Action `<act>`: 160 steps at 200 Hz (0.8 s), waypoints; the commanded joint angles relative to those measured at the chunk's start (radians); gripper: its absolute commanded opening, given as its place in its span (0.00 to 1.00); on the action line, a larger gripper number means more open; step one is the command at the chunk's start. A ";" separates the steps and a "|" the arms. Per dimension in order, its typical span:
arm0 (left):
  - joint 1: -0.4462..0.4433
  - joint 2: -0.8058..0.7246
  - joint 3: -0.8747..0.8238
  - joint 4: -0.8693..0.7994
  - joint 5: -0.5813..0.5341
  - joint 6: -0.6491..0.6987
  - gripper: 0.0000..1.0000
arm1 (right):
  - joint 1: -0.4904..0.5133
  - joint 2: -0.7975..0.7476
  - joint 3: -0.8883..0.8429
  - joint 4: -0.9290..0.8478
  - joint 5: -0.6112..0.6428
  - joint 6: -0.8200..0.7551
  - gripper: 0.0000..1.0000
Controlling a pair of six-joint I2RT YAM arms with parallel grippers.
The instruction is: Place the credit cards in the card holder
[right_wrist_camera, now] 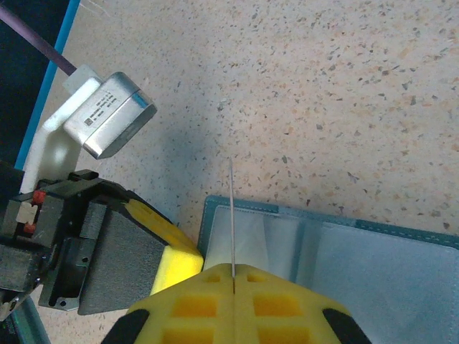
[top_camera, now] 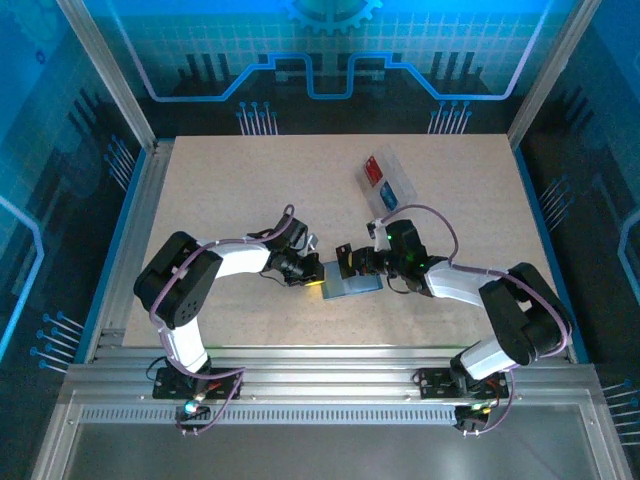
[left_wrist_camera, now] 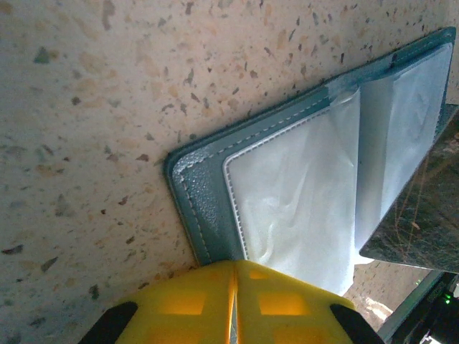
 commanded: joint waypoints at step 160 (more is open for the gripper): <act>-0.015 0.038 -0.016 -0.032 0.013 0.006 0.11 | -0.031 0.077 -0.017 0.042 -0.011 0.018 0.00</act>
